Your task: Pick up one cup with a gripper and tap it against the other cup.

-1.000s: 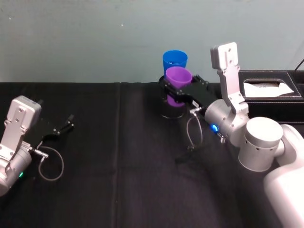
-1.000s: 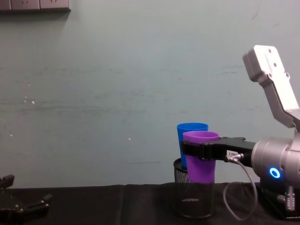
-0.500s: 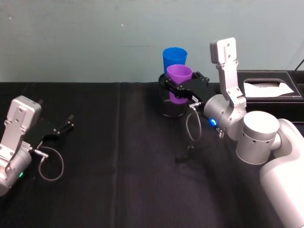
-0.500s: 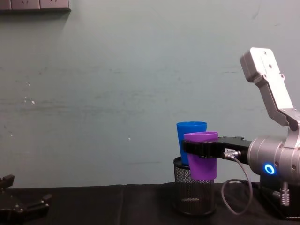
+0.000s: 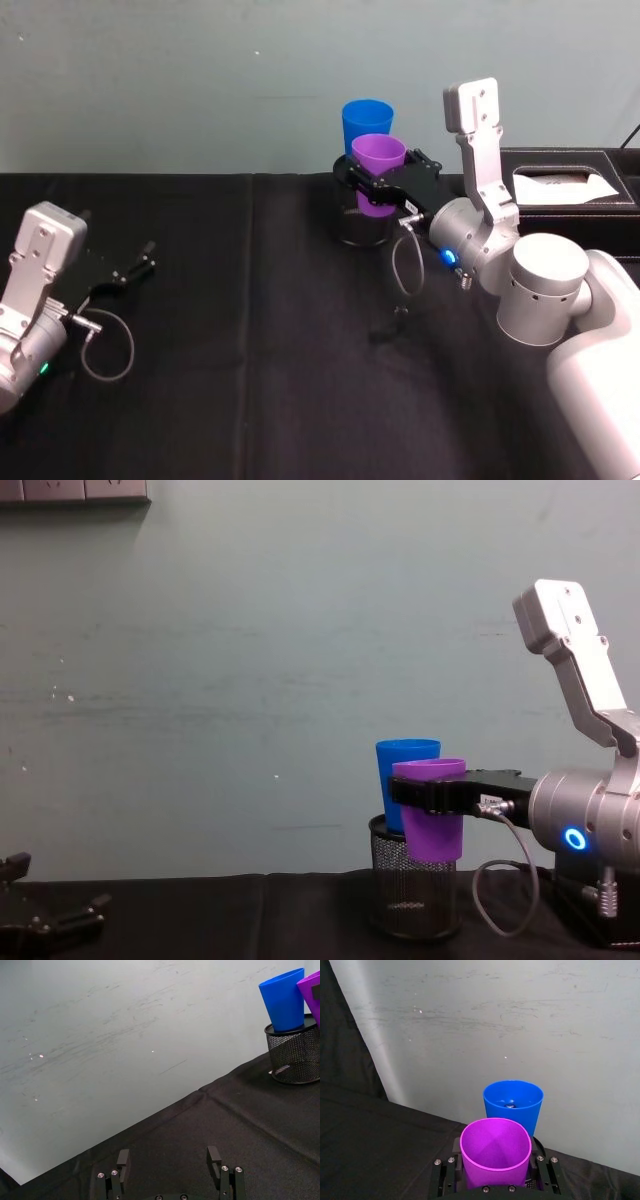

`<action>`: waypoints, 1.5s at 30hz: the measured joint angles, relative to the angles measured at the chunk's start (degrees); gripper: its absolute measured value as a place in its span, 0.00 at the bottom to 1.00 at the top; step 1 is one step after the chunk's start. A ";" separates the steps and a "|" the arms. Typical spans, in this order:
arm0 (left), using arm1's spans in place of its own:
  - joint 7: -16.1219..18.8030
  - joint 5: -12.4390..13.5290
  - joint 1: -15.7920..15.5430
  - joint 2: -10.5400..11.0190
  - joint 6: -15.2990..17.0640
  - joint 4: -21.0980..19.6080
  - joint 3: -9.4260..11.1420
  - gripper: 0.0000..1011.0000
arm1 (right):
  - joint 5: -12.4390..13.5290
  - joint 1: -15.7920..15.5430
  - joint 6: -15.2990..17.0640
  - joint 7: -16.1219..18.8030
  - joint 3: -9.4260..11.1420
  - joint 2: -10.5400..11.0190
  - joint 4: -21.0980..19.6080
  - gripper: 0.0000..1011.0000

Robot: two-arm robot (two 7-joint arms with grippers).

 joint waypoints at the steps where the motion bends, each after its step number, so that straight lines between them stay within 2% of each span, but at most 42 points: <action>1: 0.00 0.00 0.00 0.00 0.00 0.00 0.00 0.99 | 0.00 0.01 0.00 0.00 -0.01 0.00 0.00 0.71; 45: 0.00 0.00 0.00 0.00 0.00 0.00 0.00 0.99 | 0.03 0.02 0.06 -0.04 -0.06 0.02 0.04 0.71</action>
